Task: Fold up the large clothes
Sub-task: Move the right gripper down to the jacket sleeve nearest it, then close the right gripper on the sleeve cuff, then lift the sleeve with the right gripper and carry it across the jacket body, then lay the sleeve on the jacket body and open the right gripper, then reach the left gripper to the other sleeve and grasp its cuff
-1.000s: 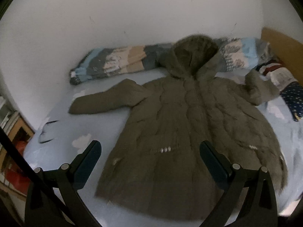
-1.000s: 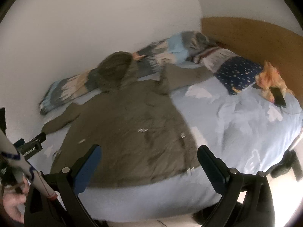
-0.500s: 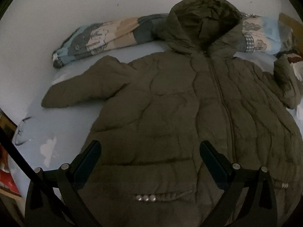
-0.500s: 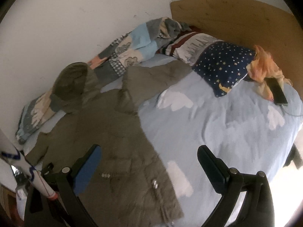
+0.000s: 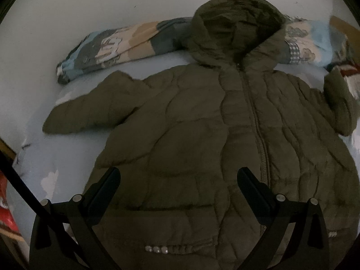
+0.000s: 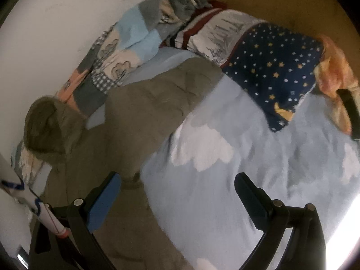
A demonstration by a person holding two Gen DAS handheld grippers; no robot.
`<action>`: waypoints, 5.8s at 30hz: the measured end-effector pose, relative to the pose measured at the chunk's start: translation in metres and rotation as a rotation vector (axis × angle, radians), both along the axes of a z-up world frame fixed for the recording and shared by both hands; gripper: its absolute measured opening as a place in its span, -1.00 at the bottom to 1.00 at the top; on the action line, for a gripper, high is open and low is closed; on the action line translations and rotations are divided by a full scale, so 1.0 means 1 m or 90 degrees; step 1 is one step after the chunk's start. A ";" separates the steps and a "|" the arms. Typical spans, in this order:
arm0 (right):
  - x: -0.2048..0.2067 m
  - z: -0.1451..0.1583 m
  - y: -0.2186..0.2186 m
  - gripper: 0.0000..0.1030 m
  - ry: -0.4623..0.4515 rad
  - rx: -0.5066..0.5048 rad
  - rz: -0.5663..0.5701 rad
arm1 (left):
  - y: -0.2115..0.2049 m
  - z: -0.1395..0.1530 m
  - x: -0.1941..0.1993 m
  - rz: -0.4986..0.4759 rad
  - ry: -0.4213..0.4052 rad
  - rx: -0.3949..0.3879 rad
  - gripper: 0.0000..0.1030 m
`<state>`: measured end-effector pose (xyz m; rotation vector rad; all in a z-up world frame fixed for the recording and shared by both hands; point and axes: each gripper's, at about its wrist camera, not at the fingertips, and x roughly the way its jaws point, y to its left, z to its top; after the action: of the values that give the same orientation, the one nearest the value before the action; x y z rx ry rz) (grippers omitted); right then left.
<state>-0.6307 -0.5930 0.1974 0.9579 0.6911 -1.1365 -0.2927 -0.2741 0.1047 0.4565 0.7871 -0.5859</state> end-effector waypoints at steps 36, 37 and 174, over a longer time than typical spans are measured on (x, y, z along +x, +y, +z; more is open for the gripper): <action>-0.053 -0.141 -0.258 0.52 -0.149 0.034 -0.155 | -0.006 -0.007 -0.013 -0.059 -0.038 -0.015 1.00; -0.053 -0.144 -0.261 0.51 -0.152 0.034 -0.155 | -0.006 -0.009 -0.014 -0.059 -0.038 -0.013 1.00; 0.182 -0.070 0.234 0.37 0.014 -0.049 0.367 | 0.214 0.008 0.238 0.315 0.124 -0.092 1.00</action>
<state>-0.4488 -0.3592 0.1271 0.6193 0.8651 -0.6578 -0.0550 -0.0606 0.1122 0.0624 0.9946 -0.2228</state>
